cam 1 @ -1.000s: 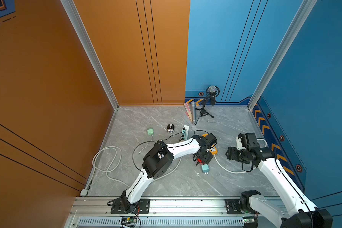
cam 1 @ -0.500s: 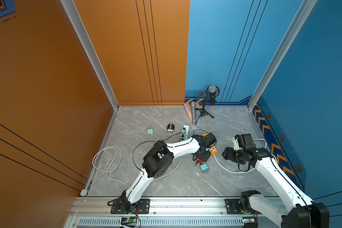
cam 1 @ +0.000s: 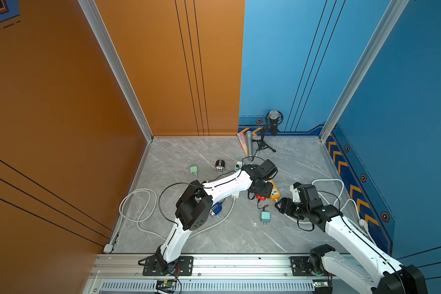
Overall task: Unplug the electric shaver
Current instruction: Pick up the electric shaver from the center of the board.
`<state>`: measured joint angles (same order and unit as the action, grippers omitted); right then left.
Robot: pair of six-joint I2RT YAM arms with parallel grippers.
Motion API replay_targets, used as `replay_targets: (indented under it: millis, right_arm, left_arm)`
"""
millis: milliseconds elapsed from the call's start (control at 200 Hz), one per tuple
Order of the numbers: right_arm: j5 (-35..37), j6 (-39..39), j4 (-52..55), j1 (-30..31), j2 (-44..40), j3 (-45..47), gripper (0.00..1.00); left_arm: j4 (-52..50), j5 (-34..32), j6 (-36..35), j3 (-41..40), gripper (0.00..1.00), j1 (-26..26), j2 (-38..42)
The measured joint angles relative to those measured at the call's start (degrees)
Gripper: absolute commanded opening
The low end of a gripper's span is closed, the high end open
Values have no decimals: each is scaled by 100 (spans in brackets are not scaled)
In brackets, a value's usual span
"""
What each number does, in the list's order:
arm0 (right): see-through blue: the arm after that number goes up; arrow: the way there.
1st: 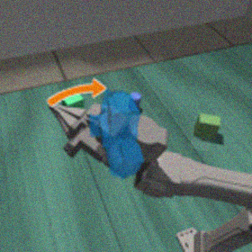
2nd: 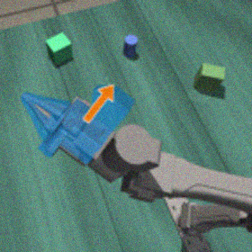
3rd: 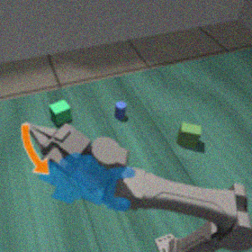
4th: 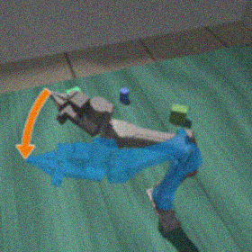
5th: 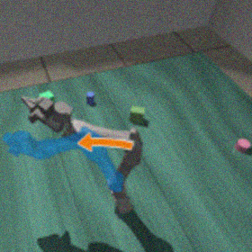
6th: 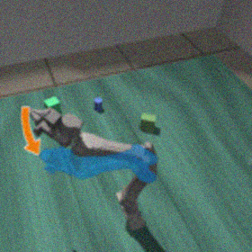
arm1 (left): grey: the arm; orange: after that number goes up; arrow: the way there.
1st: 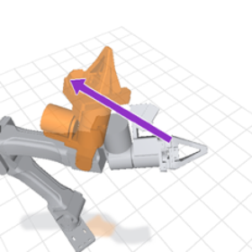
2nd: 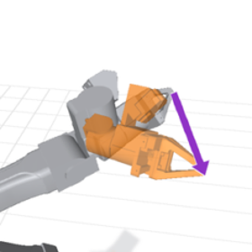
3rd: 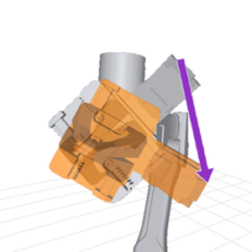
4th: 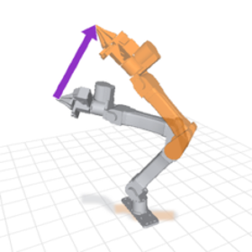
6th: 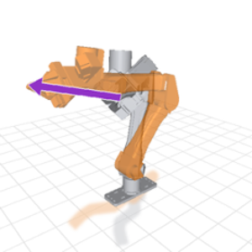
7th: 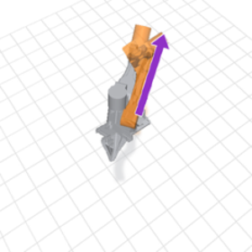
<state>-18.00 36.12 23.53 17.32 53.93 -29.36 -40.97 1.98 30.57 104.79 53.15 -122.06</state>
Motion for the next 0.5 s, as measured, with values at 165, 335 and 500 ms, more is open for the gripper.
replay_targets:
  millis: [165, 335, 500]
  right_arm:
    - [-264, 409, -815, 81, 0, 160, 54]
    - [-304, 767, -1440, 417, -11, 293, 50]
    - [-275, 1091, -2022, 778, -94, 407, 47]
  left_arm:
    - [22, 0, 330, -11, 55, -20, 111]
    - [92, 7, 739, -13, 55, -70, 245]
    - [138, 83, 1104, -42, 55, -105, 372]
